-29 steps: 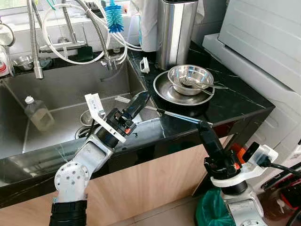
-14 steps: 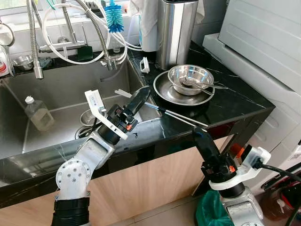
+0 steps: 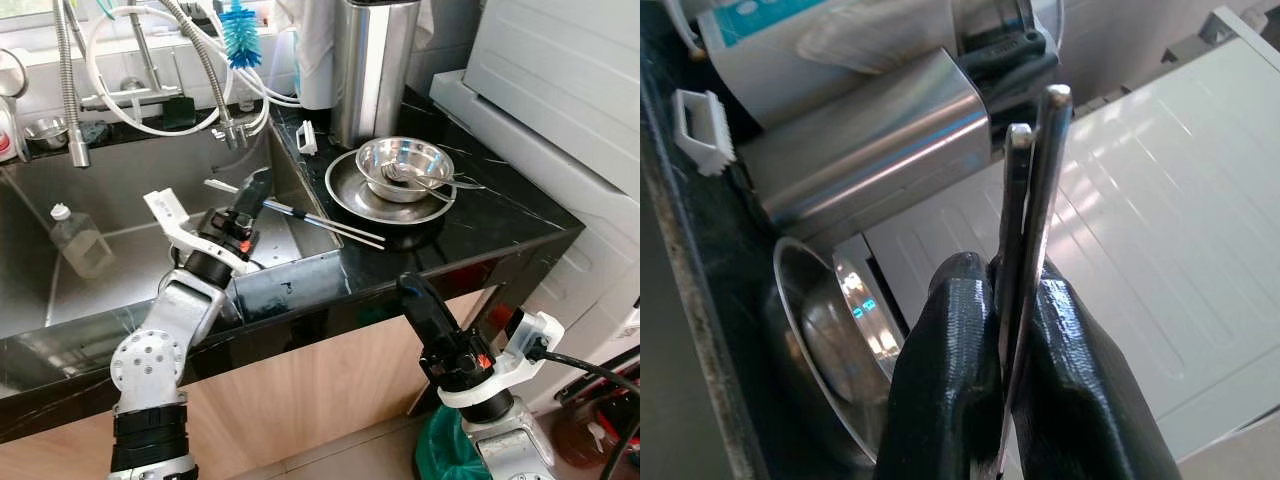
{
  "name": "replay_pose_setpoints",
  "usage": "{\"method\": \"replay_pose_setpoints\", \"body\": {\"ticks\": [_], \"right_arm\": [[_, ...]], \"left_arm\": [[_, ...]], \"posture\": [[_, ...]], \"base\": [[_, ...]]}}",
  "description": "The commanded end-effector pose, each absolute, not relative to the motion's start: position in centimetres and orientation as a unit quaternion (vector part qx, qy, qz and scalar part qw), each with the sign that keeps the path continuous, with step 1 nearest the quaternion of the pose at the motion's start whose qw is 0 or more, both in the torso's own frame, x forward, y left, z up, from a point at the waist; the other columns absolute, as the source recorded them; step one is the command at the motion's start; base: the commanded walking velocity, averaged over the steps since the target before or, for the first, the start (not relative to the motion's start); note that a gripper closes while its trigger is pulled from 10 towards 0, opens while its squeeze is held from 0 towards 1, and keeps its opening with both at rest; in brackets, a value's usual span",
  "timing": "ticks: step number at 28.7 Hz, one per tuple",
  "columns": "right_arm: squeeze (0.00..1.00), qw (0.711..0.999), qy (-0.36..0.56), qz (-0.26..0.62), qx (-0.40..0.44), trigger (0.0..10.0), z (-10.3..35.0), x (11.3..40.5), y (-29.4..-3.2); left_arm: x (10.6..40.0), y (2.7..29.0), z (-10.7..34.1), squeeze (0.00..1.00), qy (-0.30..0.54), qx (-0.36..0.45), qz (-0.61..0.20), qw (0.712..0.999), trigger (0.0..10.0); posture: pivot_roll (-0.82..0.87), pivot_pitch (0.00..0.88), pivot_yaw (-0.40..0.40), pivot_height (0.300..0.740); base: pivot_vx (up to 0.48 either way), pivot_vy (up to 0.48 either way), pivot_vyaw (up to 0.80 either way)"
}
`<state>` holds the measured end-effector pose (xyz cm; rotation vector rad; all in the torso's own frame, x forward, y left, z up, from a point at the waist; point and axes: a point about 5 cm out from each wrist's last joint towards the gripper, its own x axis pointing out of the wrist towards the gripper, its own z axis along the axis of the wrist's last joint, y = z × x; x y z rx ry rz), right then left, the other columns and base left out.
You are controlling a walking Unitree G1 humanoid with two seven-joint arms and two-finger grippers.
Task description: Kitchen organization
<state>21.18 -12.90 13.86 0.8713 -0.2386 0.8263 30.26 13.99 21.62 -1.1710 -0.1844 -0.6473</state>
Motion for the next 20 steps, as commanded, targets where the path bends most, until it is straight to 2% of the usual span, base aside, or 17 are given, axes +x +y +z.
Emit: {"method": "replay_pose_setpoints", "body": {"ticks": [1, 4, 5, 6, 7, 8, 9, 10, 15, 17, 20], "right_arm": [[0.00, 0.819, -0.116, 0.390, 0.405, 10.0, 14.0, 21.1, -12.9], [0.00, 0.818, -0.116, 0.391, 0.405, 10.0, 14.0, 21.0, -12.8], [0.00, 0.818, -0.116, 0.392, 0.404, 10.0, 14.0, 21.0, -12.8], [0.00, 0.818, -0.117, 0.392, 0.404, 10.0, 14.1, 21.0, -12.8], [0.00, 0.818, -0.117, 0.392, 0.404, 10.0, 14.1, 21.0, -12.8], [0.00, 0.818, -0.117, 0.393, 0.404, 10.0, 14.1, 21.0, -12.8], [0.00, 0.819, -0.117, 0.393, 0.402, 10.0, 14.1, 21.0, -12.8], [0.00, 0.821, -0.116, 0.391, 0.398, 10.0, 14.1, 21.0, -12.8], [0.00, 0.824, -0.113, 0.388, 0.396, 10.0, 14.0, 20.7, -12.9], [0.00, 0.826, -0.107, 0.389, 0.395, 10.0, 13.8, 20.2, -12.9], [0.00, 0.831, -0.103, 0.385, 0.390, 10.0, 13.7, 19.9, -13.0]], "left_arm": [[30.5, 13.9, 22.0, 0.00, -0.088, -0.549, -0.295, 0.777, 0.0], [30.8, 14.0, 22.3, 0.00, -0.098, -0.545, -0.283, 0.783, 0.0], [31.3, 14.3, 22.6, 0.00, -0.106, -0.525, -0.249, 0.806, 0.0], [31.6, 14.4, 22.8, 0.00, -0.111, -0.513, -0.230, 0.820, 0.0], [31.6, 14.4, 22.8, 0.00, -0.111, -0.513, -0.230, 0.820, 0.0], [32.0, 14.8, 22.8, 0.00, -0.114, -0.499, -0.193, 0.837, 0.0], [33.1, 16.8, 22.5, 0.00, -0.126, -0.457, -0.073, 0.878, 9.3], [33.4, 18.1, 22.5, 0.00, -0.140, -0.417, -0.011, 0.898, 10.0], [33.4, 19.1, 22.4, 0.00, -0.147, -0.366, 0.019, 0.919, 10.0], [33.4, 19.0, 22.4, 0.00, -0.156, -0.308, 0.022, 0.938, 10.0], [33.6, 18.9, 22.3, 0.00, -0.170, -0.261, 0.028, 0.950, 10.0]], "posture": [[0.03, 0.052, 0.021, 0.740], [0.03, 0.049, 0.020, 0.740], [0.03, 0.048, 0.019, 0.740], [0.03, 0.047, 0.019, 0.740], [0.03, 0.047, 0.019, 0.740], [0.03, 0.046, 0.019, 0.740], [0.03, 0.044, 0.020, 0.740], [0.03, 0.044, 0.020, 0.740], [0.03, 0.044, 0.021, 0.740], [0.03, 0.048, 0.020, 0.740], [0.03, 0.052, 0.019, 0.740]], "base": [[0.000, 0.000, 0.00], [0.000, 0.000, 0.00], [0.000, 0.000, 0.00], [0.000, 0.000, 0.00], [0.000, 0.000, 0.00], [0.000, 0.000, 0.00], [0.000, 0.000, 0.00], [0.000, 0.000, 0.00], [0.000, 0.000, 0.00], [0.000, 0.000, 0.00], [0.000, 0.000, 0.00]]}}
